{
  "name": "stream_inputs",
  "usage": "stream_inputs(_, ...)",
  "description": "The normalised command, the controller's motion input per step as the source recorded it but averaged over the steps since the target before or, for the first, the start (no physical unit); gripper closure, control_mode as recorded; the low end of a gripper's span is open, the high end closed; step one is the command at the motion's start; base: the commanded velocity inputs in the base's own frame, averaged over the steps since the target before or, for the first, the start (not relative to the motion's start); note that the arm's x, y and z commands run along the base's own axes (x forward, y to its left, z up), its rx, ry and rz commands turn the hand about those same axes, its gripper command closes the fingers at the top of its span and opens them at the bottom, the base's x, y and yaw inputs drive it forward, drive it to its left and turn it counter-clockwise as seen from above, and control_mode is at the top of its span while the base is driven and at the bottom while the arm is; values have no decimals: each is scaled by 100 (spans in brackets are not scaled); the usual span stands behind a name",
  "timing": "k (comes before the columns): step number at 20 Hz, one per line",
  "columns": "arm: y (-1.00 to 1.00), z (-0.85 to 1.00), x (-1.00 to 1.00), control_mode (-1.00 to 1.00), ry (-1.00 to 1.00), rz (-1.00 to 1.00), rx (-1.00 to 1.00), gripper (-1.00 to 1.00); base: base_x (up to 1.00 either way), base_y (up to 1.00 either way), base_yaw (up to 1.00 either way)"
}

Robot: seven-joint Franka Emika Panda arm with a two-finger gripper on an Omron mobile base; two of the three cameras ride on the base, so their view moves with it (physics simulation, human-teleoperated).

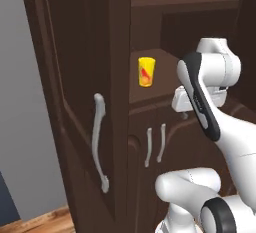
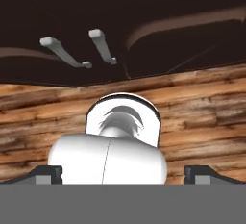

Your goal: There is a tray on the dining counter. Grab the cup, mug, and pitcher and place them on the tray. The pitcher may be placed next to the tray if it cannot fit the tray.

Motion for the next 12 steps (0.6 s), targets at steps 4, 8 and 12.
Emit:
stream_inputs(4, 0, 0, 0, 100, 0, 0, 0, -100, 29, -28, 18)
stream_inputs(8, 0, 0, 0, 100, 0, 0, 0, -100, 68, 20, 13)
stream_inputs(12, 0, 0, 0, 100, 0, 0, 0, -100, 73, -17, 20)
